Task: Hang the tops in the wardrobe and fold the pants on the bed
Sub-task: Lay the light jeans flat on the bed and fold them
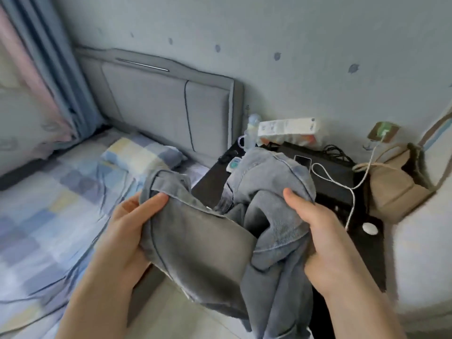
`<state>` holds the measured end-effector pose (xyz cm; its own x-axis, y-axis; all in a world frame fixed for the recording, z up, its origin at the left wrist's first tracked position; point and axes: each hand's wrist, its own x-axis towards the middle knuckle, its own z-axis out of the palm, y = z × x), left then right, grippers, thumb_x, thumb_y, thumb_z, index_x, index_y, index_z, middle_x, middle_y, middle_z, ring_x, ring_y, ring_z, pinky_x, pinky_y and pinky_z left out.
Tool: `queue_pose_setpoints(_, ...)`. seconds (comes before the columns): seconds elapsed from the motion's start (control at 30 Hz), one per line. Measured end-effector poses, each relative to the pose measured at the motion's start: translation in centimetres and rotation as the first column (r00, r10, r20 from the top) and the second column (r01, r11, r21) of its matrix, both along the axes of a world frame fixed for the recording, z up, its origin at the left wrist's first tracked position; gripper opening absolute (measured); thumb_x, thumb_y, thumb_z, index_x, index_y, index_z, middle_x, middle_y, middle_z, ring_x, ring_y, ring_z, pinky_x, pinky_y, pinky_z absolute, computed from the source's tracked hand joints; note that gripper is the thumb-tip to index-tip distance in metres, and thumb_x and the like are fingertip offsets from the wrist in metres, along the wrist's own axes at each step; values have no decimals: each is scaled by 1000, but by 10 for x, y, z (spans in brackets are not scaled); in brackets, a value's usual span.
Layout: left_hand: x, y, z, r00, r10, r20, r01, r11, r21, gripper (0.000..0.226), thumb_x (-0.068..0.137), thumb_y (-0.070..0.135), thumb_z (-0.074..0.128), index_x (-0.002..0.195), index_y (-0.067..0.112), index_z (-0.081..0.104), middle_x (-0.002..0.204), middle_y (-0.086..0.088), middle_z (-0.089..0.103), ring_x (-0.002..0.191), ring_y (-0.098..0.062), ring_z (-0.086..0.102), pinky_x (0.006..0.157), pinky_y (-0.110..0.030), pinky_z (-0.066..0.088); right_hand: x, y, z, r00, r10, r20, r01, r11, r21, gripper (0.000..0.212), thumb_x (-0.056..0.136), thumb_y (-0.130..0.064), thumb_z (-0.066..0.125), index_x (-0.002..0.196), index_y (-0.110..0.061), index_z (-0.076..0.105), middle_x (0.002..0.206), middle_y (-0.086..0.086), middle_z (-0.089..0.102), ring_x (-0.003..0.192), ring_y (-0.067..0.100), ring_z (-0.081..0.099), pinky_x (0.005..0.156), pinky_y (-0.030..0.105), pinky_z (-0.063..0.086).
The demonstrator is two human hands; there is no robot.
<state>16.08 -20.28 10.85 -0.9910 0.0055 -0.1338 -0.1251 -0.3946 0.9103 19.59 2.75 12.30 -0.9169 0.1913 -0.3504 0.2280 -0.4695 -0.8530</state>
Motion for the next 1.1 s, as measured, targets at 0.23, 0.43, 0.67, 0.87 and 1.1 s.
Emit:
queue_pose_setpoints(0.23, 62, -117, -5, 963, 239, -127, -254, 960, -115, 69, 31, 47, 96, 84, 8, 77, 85, -14, 73, 75, -21, 70, 62, -25, 56, -15, -100, 1, 944, 329, -22, -324, 937, 134, 18, 83, -18, 65, 86, -3, 76, 88, 14, 75, 81, 24, 73, 72, 31, 53)
queue_pose_setpoints(0.43, 105, -229, -35, 870, 492, 21, -485, 864, -134, 32, 51, 20, 67, 77, 3, 75, 85, -25, 60, 77, -33, 56, 69, -39, 44, -35, -194, -10, 870, 491, -38, -470, 851, 232, 14, 81, -2, 63, 83, -7, 76, 87, 16, 74, 80, 26, 71, 72, 33, 51)
queue_pose_setpoints(0.67, 132, -349, -96, 630, 680, 375, -645, 727, -235, 22, 86, 19, 71, 85, -3, 69, 71, -15, 64, 64, -26, 58, 55, -32, 44, -75, -317, -46, 735, 650, 193, -668, 742, 45, 37, 79, -1, 46, 109, 2, 67, 105, 19, 68, 95, 33, 62, 85, 38, 48)
queue_pose_setpoints(0.87, 145, -442, -146, 506, 600, 620, -599, 761, -248, 37, 85, -7, 44, 62, 18, 28, 51, -3, 24, 32, -14, 28, 36, -18, 22, -101, -412, -89, 615, 674, 409, -769, 627, 123, 20, 93, -27, 59, 92, -11, 70, 80, 7, 74, 68, 19, 71, 59, 28, 55)
queue_pose_setpoints(1.1, 144, -498, -164, 449, 555, 701, -473, 813, -341, 34, 77, 25, 79, 98, 1, 65, 90, -21, 70, 82, -36, 67, 65, -38, 52, -132, -472, -121, 549, 793, 263, -834, 500, 232, 25, 97, -7, 48, 117, -8, 64, 110, 10, 71, 102, 24, 66, 86, 32, 53)
